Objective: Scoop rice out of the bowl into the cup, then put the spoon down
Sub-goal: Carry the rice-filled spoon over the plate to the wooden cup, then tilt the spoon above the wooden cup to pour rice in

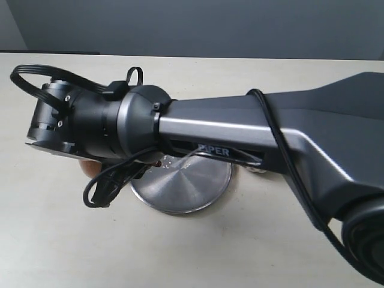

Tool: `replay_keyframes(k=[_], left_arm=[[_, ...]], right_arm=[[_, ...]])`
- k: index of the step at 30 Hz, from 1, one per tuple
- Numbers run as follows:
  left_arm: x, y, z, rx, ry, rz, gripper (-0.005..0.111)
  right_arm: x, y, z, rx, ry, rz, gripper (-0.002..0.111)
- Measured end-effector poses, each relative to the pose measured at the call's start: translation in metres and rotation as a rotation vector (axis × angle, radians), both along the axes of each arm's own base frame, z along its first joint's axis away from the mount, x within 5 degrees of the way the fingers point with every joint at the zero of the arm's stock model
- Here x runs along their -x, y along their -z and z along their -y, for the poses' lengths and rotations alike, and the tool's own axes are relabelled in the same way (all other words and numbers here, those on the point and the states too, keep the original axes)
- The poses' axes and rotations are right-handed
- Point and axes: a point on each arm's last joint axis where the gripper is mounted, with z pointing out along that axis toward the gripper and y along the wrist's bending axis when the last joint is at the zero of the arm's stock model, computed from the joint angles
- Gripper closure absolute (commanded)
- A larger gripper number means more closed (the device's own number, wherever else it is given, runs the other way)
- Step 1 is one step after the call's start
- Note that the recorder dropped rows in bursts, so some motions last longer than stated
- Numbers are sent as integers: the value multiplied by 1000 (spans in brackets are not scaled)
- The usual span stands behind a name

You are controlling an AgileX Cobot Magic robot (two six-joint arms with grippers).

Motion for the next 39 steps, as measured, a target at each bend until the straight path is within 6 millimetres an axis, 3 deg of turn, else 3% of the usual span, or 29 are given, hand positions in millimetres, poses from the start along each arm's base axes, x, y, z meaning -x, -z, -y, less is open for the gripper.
replay_keyframes(k=[11,23,39], left_arm=[[0,0,0,0,0,0,106],[0,0,0,0,0,0,106],[0,0,0,0,0,0,106]], right_arm=[[0,3,2,14,-1,-1,109],[-3,-2,18,56,-5,28,109],[2,-6,14,130,-120,91,109]])
